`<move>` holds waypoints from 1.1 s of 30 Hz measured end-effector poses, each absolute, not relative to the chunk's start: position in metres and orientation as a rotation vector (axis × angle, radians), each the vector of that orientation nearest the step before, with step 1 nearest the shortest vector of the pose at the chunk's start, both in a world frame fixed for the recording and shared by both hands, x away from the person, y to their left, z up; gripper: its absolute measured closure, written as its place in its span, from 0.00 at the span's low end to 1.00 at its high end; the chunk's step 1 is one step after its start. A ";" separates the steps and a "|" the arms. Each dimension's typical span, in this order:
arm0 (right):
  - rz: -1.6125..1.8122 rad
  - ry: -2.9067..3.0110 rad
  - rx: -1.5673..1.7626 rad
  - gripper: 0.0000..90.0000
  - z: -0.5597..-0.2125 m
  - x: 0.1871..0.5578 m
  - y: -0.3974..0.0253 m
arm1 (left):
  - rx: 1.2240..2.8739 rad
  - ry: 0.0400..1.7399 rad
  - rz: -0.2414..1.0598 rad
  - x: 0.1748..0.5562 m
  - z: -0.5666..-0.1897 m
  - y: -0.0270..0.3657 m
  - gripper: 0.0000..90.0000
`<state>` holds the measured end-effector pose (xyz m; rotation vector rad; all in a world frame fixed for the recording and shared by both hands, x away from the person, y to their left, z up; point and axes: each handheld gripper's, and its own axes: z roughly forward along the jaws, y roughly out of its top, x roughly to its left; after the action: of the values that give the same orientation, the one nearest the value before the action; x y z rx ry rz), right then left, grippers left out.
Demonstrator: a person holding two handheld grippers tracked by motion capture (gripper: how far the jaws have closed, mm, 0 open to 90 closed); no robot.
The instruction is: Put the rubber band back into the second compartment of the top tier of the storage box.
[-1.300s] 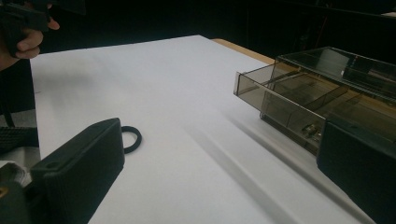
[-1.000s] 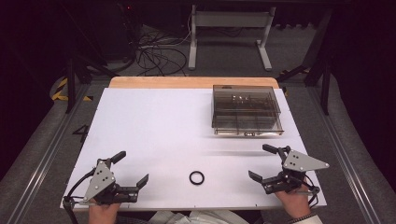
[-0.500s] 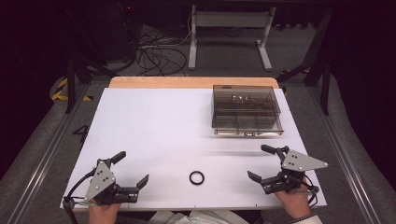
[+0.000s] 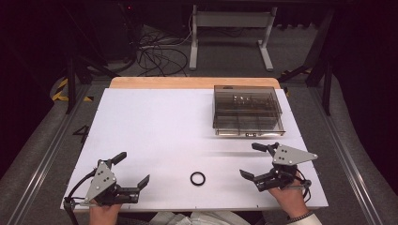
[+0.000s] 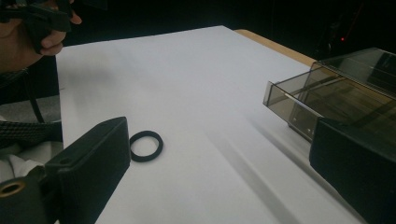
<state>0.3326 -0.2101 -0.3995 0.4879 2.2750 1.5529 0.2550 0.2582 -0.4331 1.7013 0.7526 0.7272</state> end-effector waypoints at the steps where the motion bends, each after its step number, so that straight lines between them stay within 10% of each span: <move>1: 1.554 2.288 0.478 0.07 -0.398 0.335 -0.205 | 1.702 0.753 0.727 0.255 -0.433 0.258 0.01; 33: 1.521 2.405 0.392 0.07 -0.386 0.357 -0.149 | 1.708 0.752 0.731 0.255 -0.434 0.259 0.01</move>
<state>0.3572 -0.1494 -0.3864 0.3917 2.4051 1.5214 0.2552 0.2591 -0.4335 1.7080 0.7523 0.7308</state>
